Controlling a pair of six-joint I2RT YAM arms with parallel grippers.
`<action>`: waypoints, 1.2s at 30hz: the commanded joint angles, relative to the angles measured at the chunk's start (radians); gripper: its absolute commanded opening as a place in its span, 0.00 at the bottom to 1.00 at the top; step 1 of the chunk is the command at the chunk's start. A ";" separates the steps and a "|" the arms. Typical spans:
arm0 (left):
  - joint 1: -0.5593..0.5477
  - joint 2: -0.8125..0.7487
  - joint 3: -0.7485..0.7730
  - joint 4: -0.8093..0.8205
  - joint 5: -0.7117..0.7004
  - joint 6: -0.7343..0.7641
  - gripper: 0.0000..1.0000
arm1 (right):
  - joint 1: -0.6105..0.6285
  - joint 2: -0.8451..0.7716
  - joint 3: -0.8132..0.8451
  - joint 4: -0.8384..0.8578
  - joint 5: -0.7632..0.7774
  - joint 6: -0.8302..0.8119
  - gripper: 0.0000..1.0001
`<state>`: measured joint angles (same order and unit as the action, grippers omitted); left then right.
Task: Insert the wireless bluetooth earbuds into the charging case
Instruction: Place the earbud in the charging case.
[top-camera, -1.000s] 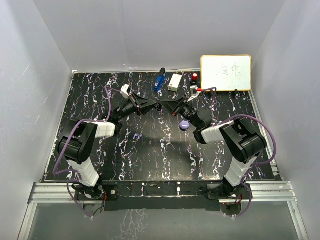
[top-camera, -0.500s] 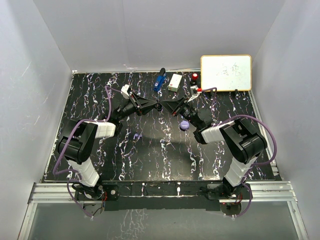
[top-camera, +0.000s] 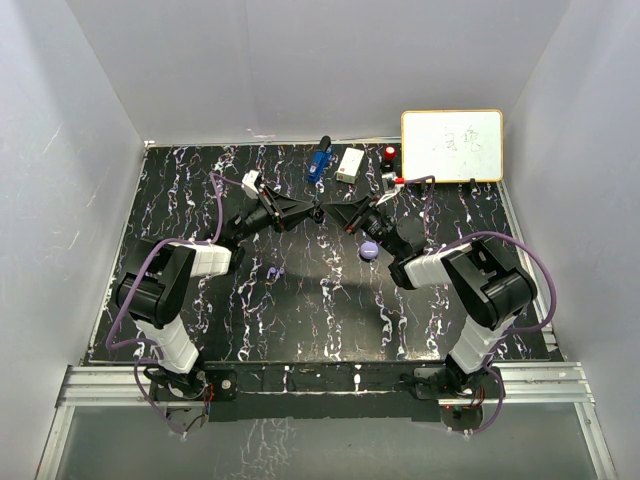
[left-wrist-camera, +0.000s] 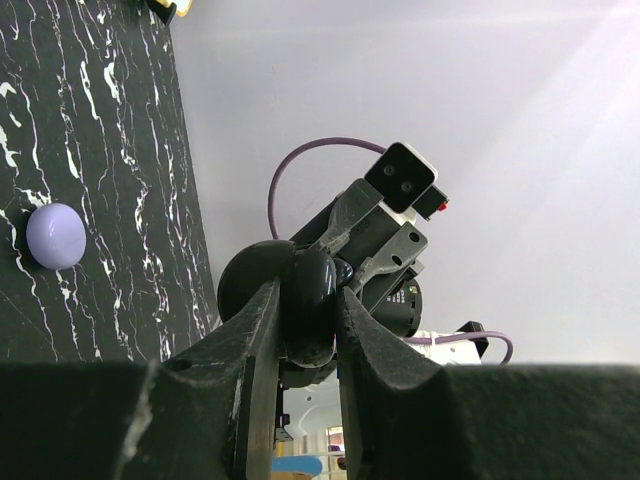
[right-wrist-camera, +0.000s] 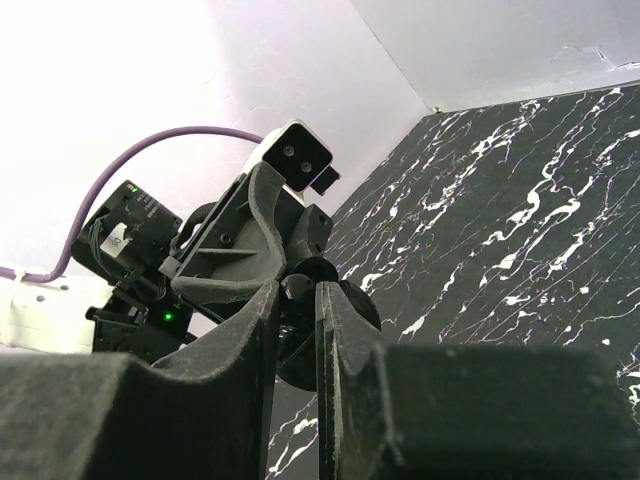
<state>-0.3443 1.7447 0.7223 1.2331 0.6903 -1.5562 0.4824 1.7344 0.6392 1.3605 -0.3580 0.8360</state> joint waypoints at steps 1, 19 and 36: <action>-0.002 -0.045 0.010 0.047 -0.005 -0.001 0.00 | -0.008 -0.040 -0.004 0.028 0.014 -0.029 0.00; -0.001 -0.039 0.014 0.036 -0.002 0.007 0.00 | -0.009 -0.080 -0.004 -0.035 0.045 -0.062 0.17; -0.002 -0.040 0.011 0.031 -0.001 0.010 0.00 | -0.012 -0.083 -0.002 -0.046 0.040 -0.066 0.32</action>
<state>-0.3443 1.7447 0.7227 1.2320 0.6880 -1.5555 0.4755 1.6909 0.6392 1.2827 -0.3347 0.7872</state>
